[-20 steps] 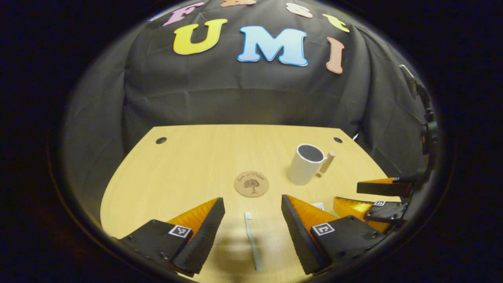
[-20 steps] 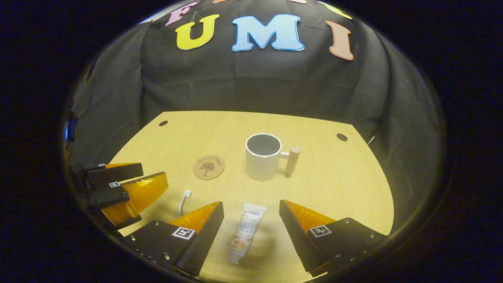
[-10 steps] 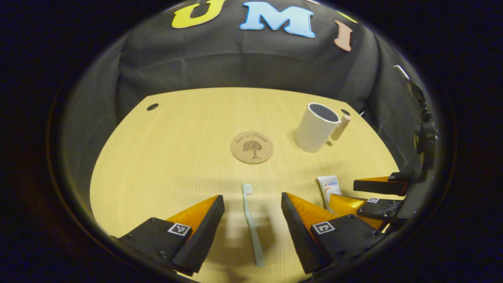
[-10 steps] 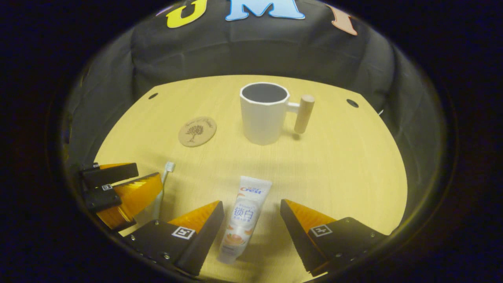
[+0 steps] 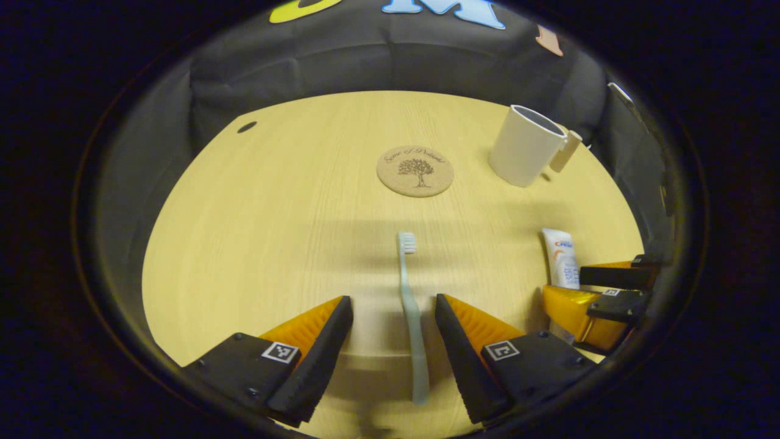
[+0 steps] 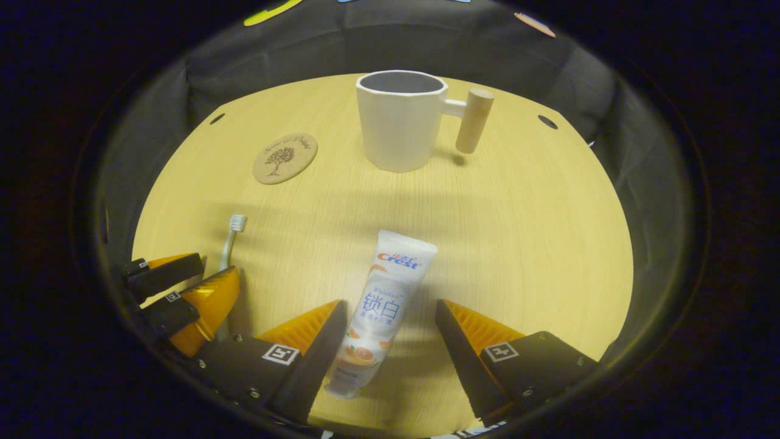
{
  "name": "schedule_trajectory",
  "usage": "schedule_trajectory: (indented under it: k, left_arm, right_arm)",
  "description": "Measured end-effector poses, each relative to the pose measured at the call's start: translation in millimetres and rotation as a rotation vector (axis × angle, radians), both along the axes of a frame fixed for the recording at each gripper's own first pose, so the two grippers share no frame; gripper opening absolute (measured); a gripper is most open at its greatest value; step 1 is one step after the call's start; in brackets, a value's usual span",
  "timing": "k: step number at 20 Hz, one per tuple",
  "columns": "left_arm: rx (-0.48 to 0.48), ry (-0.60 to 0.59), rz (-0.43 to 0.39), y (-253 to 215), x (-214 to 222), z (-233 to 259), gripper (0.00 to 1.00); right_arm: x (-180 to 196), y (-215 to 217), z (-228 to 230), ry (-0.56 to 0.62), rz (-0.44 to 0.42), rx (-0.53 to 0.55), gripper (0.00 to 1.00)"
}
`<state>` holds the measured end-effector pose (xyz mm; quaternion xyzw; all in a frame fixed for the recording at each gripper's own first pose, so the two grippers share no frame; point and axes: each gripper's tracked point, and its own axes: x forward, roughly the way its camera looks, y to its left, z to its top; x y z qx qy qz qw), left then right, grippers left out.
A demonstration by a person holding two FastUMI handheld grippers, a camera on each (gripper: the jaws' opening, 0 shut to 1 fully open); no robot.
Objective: Put the toothbrush and toothpaste on the desktop into the cup, then pick up the cup and place it on the coaster on the desktop.
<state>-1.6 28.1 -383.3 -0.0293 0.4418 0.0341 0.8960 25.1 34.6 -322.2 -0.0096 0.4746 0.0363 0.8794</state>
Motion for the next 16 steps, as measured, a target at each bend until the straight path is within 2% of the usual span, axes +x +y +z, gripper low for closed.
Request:
schedule_trajectory:
  k: [1,2,6,8,9,10,12,13,14,15,16]
  left_arm:
    - [0.002,-0.01,0.001,-1,1,2,0.96]
    - [0.001,-0.006,0.008,-1,3,0,0.92]
    - [0.005,-0.017,0.01,-2,7,1,0.94]
    - [0.01,-0.024,0.011,-3,10,3,0.9]
    - [0.013,-0.022,0.006,-4,13,3,0.82]
    - [0.015,-0.021,-0.001,-5,15,3,0.72]
    - [0.017,-0.016,-0.018,-9,19,3,0.71]
    - [0.032,-0.009,-0.013,-9,19,2,0.54]
    - [0.04,-0.012,-0.012,-9,21,3,0.36]
    - [0.046,0.001,-0.015,-9,20,1,0.32]
    - [0.05,-0.009,-0.022,-10,21,4,0.31]
  right_arm:
    - [-2,0,-5,0.011,0.0,-0.001,0.94]
    - [-3,0,-3,0.011,-0.003,0.001,0.96]
    - [-2,0,-2,0.032,-0.009,0.006,0.96]
    - [-2,1,-1,0.071,-0.021,0.008,0.96]
    - [0,0,-2,0.089,-0.035,0.006,0.96]
    - [-1,1,1,0.123,-0.048,0.005,0.89]
    - [0,1,4,0.163,-0.057,0.005,0.88]
    - [4,1,1,0.178,-0.07,0.011,0.81]
    - [6,1,1,0.183,-0.076,0.022,0.61]
    - [4,0,3,0.19,-0.081,0.024,0.53]
    - [4,0,4,0.186,-0.066,0.015,0.38]
